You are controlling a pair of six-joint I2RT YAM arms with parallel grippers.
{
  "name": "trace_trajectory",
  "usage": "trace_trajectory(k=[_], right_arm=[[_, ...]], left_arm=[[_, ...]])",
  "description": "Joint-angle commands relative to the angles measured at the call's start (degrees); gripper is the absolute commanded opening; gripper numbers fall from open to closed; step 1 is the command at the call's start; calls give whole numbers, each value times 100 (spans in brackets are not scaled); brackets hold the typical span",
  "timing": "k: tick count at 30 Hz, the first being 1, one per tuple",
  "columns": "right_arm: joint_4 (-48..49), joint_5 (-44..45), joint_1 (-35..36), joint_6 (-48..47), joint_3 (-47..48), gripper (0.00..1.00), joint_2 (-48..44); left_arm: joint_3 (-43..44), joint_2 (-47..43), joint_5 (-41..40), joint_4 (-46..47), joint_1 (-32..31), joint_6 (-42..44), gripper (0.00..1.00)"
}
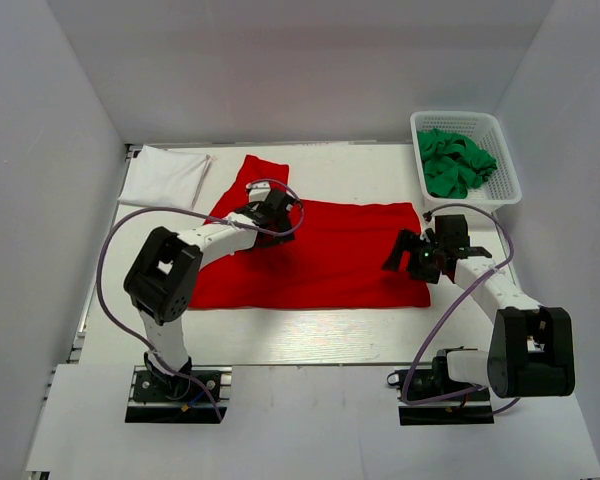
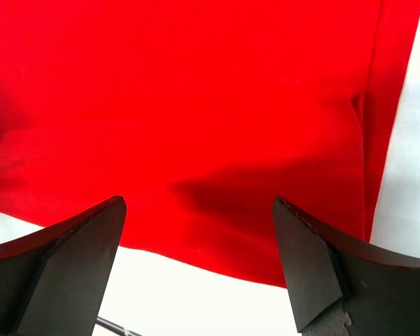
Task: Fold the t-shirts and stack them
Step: Fold the flattened tshirt in 1/3 of the way
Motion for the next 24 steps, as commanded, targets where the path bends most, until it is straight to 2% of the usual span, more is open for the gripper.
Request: trace_trajectory(k=[1,5,8,11,16,21,24], right_arm=[[7,-16,-1,-117,291,90,26],[-2,-68,-10,-116,274,90,-79],[-10,-42,-10,-134,256,90,-79],[-11,-104,-10,-187,265,90,-79],[16,-148,-18,-222,247,90,-70],[-11,-183,-1,-248,230,90,-70],[7,-192,-10,-266,221,90,-61]], left_arm=[[233,-20,-70,825,-7,520,93],[462,-80,10,738,-7,818,96],[287,-344,0,808,46,1003,87],[225,-643,124,458,108,1004,85],[892,-329,-69,-1150,108,670,85],[1060,146,-386,-1521,213,617,94],[1008,287,87,-1092,335,896,98]])
